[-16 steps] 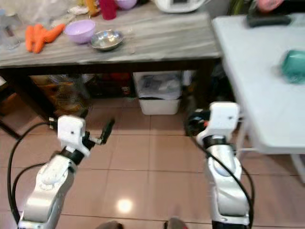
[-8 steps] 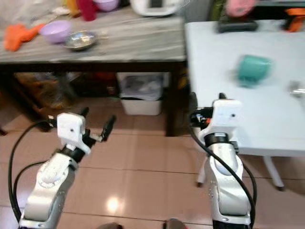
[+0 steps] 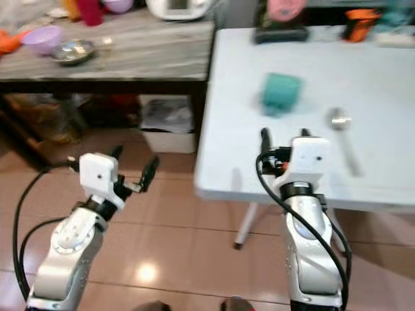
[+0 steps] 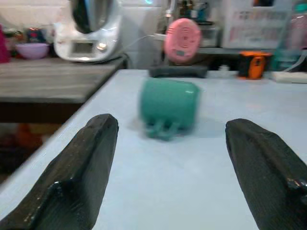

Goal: Setting the table

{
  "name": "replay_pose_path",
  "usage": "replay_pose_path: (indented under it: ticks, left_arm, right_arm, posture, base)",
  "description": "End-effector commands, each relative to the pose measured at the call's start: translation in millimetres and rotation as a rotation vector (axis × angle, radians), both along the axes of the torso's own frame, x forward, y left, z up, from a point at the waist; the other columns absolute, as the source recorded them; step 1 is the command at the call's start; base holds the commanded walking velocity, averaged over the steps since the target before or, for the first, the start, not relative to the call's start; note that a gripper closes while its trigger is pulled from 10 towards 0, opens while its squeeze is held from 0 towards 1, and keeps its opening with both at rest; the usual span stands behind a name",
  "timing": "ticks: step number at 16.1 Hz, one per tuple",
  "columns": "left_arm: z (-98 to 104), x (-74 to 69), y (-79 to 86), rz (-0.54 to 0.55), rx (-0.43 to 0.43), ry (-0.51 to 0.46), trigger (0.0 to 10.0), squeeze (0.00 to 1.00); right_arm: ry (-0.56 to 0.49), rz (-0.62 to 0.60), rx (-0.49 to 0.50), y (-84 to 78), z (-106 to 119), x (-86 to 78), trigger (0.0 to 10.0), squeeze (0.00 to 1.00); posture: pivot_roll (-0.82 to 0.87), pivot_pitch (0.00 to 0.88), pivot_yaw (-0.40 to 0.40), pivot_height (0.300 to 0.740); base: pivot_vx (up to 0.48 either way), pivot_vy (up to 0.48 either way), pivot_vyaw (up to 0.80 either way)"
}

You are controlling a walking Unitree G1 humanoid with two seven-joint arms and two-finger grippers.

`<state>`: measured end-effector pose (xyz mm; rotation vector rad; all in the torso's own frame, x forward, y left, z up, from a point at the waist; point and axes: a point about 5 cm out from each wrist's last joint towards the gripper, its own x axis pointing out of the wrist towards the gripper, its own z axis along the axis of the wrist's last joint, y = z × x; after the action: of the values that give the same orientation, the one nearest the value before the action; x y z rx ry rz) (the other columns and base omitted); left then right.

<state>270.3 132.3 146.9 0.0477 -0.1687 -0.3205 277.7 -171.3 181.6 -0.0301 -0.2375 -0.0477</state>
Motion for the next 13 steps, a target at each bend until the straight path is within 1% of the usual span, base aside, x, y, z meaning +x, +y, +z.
replay_pose_path:
  ticks: [1, 7, 9, 11, 13]
  left_arm:
    - [-4.6, -2.4, 8.0, 0.023, 0.012, 0.022, 10.0, 0.0]
    - [-6.9, -4.1, 7.7, 0.021, 0.01, 0.028, 10.0, 0.0]
    - [-7.6, -4.5, 7.6, 0.025, -0.029, 0.033, 10.0, 0.0]
    - [-11.6, -6.3, 6.2, 0.013, -0.004, 0.043, 10.0, 0.0]
    - [-14.5, -7.6, 4.0, -0.011, 0.0, 0.051, 10.0, 0.0]
  right_arm:
    - [-0.004, -0.003, 0.0, 3.2, 1.1, -1.1, 10.0, 0.0]
    - [0.019, -0.073, -0.018, -7.3, -2.2, -1.9, 10.0, 0.0]
    - [0.034, -0.101, -0.027, -11.9, -4.0, -1.3, 10.0, 0.0]
    - [0.048, -0.111, -0.017, -15.7, -5.6, 0.2, 10.0, 0.0]
    - [0.054, -0.095, -0.008, -15.4, -4.5, 3.7, 10.0, 0.0]
  posture:
    - [-0.14, 0.165, 0.083, 0.74]
    - [-0.15, 0.177, 0.082, 0.74]
    - [-0.15, 0.179, 0.082, 0.74]
    - [-0.15, 0.181, 0.084, 0.74]
    - [-0.15, 0.183, 0.081, 0.74]
  base:
    - [0.0, -0.48, 0.0]
    - [0.0, -0.48, 0.0]
    - [0.0, 0.0, 0.0]
    - [0.0, 0.0, 0.0]
    - [0.0, 0.0, 0.0]
